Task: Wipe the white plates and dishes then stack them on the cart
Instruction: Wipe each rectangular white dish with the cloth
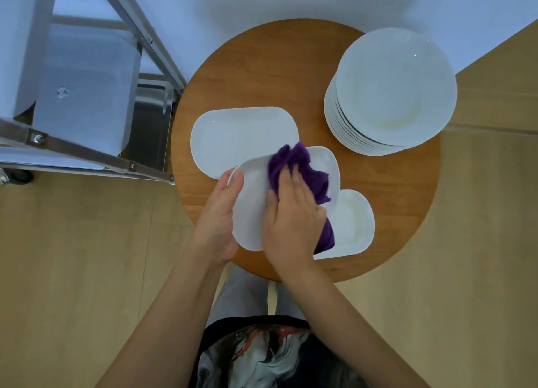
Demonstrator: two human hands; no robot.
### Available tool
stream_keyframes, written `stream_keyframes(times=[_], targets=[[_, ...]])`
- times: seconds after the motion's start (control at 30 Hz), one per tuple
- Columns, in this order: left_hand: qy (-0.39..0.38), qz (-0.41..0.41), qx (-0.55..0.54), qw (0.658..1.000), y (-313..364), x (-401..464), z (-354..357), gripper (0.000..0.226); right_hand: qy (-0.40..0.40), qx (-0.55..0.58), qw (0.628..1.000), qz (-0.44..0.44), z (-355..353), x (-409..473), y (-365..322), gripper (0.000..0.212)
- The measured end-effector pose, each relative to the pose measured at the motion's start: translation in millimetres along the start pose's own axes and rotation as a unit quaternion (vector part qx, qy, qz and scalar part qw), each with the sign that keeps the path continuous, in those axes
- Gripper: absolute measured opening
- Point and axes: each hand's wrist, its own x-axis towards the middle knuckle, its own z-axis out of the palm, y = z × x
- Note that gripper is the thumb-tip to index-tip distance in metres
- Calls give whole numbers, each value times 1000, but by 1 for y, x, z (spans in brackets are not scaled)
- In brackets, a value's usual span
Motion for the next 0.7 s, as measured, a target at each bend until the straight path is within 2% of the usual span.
stream_keyframes(times=[0.13,0.33,0.43,0.53,0.7], targets=[[20,-12,-35,999,2,2,-6,48,-13,-31,988,-151,1,-20,-22,43],[70,-36,-101,992,13,16,-19,36,-37,29,963,-266,-7,-9,-14,29],[50,-65,-96,992,25,27,-20,36,-79,54,972,-213,-12,4,-15,27],[42,-47,-35,997,42,44,-33,43,-154,-48,976,-145,-10,23,-5,25],[80,-37,29,996,65,73,-69,41,-142,-34,989,1,-14,42,22,26]])
